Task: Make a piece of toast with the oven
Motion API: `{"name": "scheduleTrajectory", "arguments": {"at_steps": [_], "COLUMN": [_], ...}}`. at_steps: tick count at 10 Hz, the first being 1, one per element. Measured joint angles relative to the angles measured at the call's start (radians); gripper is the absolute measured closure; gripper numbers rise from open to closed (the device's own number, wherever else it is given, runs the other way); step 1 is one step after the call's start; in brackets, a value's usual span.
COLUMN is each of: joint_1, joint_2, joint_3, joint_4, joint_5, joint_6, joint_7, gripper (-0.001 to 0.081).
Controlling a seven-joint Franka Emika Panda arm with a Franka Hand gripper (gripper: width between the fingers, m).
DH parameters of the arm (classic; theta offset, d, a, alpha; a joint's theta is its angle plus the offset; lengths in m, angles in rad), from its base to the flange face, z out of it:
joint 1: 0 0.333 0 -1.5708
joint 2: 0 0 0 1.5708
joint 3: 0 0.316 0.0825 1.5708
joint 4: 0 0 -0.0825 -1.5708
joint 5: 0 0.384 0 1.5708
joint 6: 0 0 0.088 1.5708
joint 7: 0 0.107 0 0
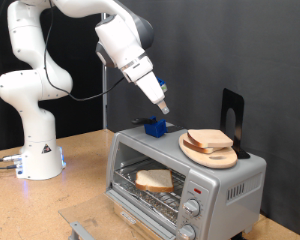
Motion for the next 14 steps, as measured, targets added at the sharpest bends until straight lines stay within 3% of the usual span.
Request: {"name": "scheduleTrajectory", "arguments": {"at_steps": [3,5,7,10,12,14], "joint_1": [0.049,0.067,0.061,0.011,0.011,-0.012], "joint_2": [-0.046,-0.143,-0.236,-0.347,-0.345,-0.373], "joint_3": [-0.056,-0.128,-0.187,-0.233,-0.233,-0.267], "joint_4": [-0.011,-0.045,-0.09,-0.158,-0.162,-0.194], "joint_5": [0.148,0.192,0.18,0.136,0.153,0.161], "joint_6": [-0.02,-0.133,-0.229,-0.274,-0.254,-0.254], "joint_7": [-0.156,-0.222,-0.226,-0.194,-0.197,-0.187], "gripper": [-0.0002,-0.0002,-0.0002,-0.0002,-0.0002,-0.0002]}}
